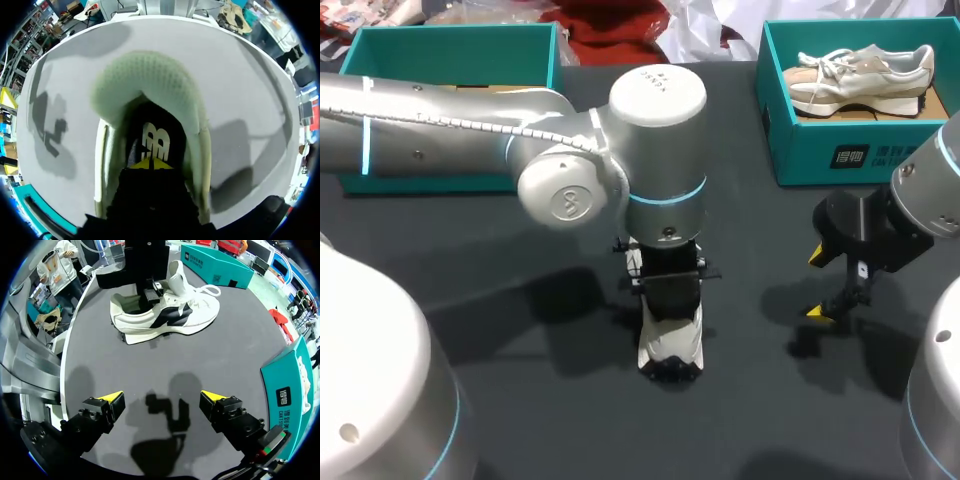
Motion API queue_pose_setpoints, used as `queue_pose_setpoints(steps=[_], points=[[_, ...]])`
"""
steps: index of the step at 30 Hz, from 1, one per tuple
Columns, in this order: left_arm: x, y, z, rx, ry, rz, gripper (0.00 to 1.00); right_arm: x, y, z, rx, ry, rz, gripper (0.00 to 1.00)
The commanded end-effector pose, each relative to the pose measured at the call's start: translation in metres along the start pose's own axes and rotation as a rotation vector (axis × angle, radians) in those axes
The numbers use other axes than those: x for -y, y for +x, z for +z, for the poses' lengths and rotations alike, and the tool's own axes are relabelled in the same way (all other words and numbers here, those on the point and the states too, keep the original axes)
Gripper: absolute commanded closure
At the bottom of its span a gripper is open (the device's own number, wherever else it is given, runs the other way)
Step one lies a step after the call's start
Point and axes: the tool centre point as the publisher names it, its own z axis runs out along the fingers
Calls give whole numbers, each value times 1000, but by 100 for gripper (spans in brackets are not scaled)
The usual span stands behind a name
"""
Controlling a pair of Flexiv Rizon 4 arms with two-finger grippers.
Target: Take the shoe out of the shoebox, open the shoe tongue, remove and reinsert the insole, then place the shoe into the shoebox
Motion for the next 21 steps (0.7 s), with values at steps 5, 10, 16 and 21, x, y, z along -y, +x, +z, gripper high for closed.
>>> queue_pose_setpoints(steps=[5,10,16,21], points=[[12,-4,-28,55,144,52,100,0,2,0,4,2,1,0],[31,-13,-21,-17,182,100,100,0,2,0,4,2,1,0],[44,-9,6,-109,220,125,100,0,2,0,4,2,1,0],[35,-1,28,-125,172,99,100,0,2,0,4,2,1,0]])
